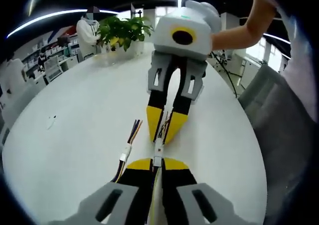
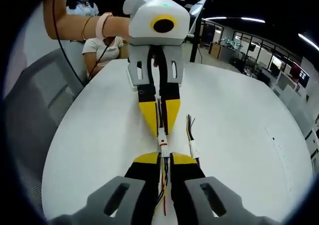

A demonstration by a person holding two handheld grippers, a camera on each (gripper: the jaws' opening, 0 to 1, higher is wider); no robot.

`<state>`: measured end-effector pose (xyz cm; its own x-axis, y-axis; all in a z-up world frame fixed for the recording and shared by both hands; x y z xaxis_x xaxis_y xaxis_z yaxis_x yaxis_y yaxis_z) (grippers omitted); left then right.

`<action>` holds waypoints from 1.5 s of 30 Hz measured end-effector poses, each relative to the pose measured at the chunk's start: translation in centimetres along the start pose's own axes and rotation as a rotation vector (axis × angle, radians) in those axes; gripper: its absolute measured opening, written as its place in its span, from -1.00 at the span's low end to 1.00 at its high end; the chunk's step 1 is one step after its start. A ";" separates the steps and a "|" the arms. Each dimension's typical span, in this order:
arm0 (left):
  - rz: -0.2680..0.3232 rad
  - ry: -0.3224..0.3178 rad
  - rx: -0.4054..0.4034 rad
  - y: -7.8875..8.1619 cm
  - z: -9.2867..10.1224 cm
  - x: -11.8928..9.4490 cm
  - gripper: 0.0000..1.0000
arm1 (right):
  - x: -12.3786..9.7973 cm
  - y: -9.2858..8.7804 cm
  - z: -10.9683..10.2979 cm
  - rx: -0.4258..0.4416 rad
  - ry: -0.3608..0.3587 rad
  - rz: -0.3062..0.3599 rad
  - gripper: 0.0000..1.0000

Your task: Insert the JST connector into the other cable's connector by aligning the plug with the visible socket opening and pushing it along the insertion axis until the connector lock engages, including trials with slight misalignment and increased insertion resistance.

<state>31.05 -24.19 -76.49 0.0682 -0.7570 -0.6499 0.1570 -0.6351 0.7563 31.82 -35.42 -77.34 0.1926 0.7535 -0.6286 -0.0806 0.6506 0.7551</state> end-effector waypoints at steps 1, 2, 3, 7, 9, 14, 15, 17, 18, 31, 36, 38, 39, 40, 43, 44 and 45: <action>-0.001 -0.001 0.000 0.0 0.0 0.0 -1.00 | 0.0 0.0 0.0 -0.004 0.001 -0.001 -0.93; -0.004 -0.001 -0.001 -0.1 -0.1 0.0 -1.00 | 0.0 0.0 -0.1 -0.003 0.002 0.000 -0.93; -0.006 -0.003 -0.003 -0.1 -0.1 0.0 -1.00 | 0.0 0.0 -0.1 -0.003 0.003 0.001 -0.93; -0.007 -0.011 -0.006 -0.2 -0.1 0.1 -1.00 | 0.1 0.1 -0.1 -0.008 0.004 0.000 -0.93; -0.016 -0.014 -0.003 -0.2 -0.1 0.2 -1.00 | 0.1 0.0 -0.1 -0.013 0.005 -0.003 -0.93; -0.014 -0.023 -0.015 -0.2 -0.1 0.4 -1.00 | 0.1 0.0 -0.3 -0.026 0.014 -0.007 -0.93; -0.012 -0.026 -0.022 -0.1 -0.1 0.5 -1.00 | 0.2 0.0 -0.3 -0.029 0.015 -0.007 -0.93; -0.015 -0.028 -0.013 0.0 -0.1 0.5 -1.00 | 0.2 0.1 -0.3 -0.033 0.015 -0.006 -0.93; -0.015 -0.028 -0.011 0.0 -0.1 0.6 -1.00 | 0.2 0.1 -0.3 -0.034 0.015 -0.006 -0.93; -0.012 -0.042 0.044 1.0 0.0 0.7 -1.00 | -0.4 0.4 -0.2 -0.090 0.027 -0.011 -0.94; -0.007 -0.048 0.054 1.2 0.0 0.7 -1.00 | -0.6 0.4 -0.2 -0.094 0.027 -0.009 -0.95; -0.005 -0.046 0.059 1.3 0.0 0.7 -1.00 | -0.7 0.4 -0.1 -0.092 0.024 -0.007 -0.95; -0.006 -0.046 0.061 1.4 -0.1 0.6 -1.00 | -0.7 0.4 -0.1 -0.092 0.023 -0.005 -0.95; -0.008 -0.047 0.064 1.4 -0.1 0.6 -1.00 | -0.7 0.4 -0.1 -0.094 0.023 -0.004 -0.95; -0.013 -0.047 0.066 1.5 -0.3 0.6 -1.00 | -0.7 0.4 0.1 -0.089 0.018 -0.003 -0.95; -0.014 -0.046 0.067 1.5 -0.3 0.6 -1.00 | -0.6 0.4 0.1 -0.088 0.015 -0.002 -0.95; -0.015 -0.047 0.067 1.5 -0.5 0.6 -1.00 | -0.5 0.4 0.3 -0.085 0.014 -0.003 -0.95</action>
<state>31.81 -25.54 -75.78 0.0195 -0.7526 -0.6582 0.0911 -0.6543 0.7508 31.95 -35.62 -76.68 0.1795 0.7526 -0.6335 -0.1630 0.6578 0.7353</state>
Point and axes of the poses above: the point that each gripper's makers call its tool centre point, and the gripper's own axes: x roughly forward along the fingers, z roughly to its right, y roughly out of its top, the point moved 7 cm from there along -x, roughly backward along the fingers, and after that the axes turned 8 degrees about -y, right-handed, at the moved point
